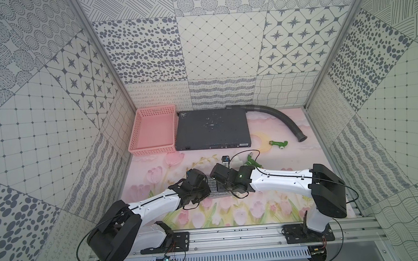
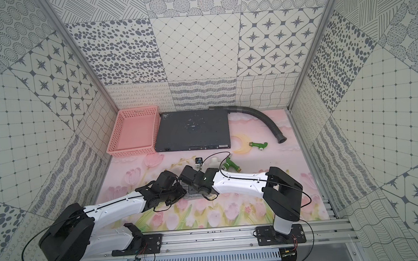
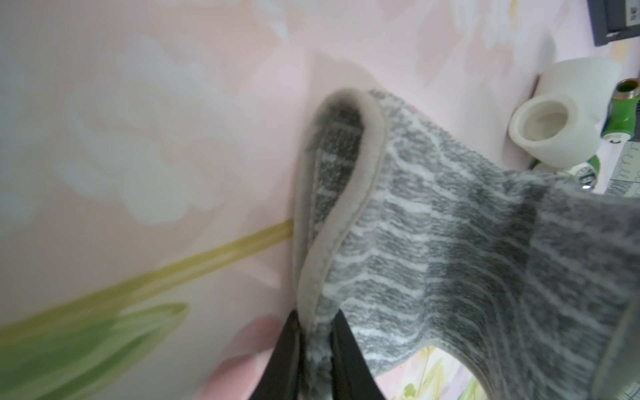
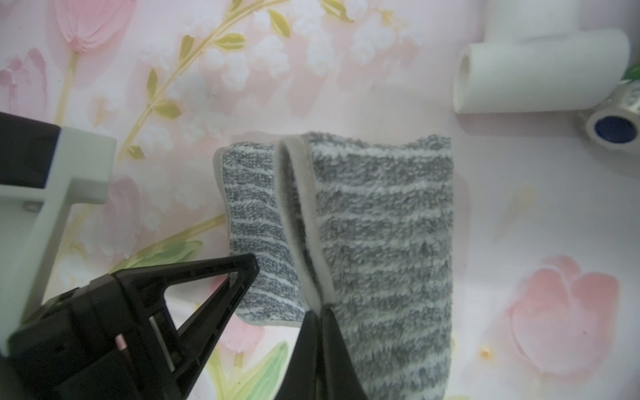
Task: Fold the square dishcloth
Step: Fold the cleaning item at the center of the board.
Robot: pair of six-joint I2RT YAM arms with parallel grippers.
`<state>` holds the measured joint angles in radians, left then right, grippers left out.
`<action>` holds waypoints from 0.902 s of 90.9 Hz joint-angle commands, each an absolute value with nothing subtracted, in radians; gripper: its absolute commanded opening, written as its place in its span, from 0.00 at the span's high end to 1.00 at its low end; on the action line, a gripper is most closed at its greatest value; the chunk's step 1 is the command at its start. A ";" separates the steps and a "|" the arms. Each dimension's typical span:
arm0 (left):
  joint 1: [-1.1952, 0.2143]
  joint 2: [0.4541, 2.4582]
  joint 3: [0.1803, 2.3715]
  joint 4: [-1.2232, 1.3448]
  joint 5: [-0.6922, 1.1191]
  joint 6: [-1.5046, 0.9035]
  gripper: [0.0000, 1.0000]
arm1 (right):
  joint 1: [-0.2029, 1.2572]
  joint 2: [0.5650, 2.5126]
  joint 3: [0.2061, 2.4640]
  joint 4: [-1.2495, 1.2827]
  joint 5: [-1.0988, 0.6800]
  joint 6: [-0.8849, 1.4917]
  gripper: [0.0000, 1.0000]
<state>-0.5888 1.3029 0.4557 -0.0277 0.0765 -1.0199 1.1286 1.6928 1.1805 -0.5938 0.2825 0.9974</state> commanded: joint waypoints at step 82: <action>-0.670 1.498 0.447 0.177 0.194 -1.125 0.89 | 1.099 1.783 1.214 -0.511 0.237 1.032 1.00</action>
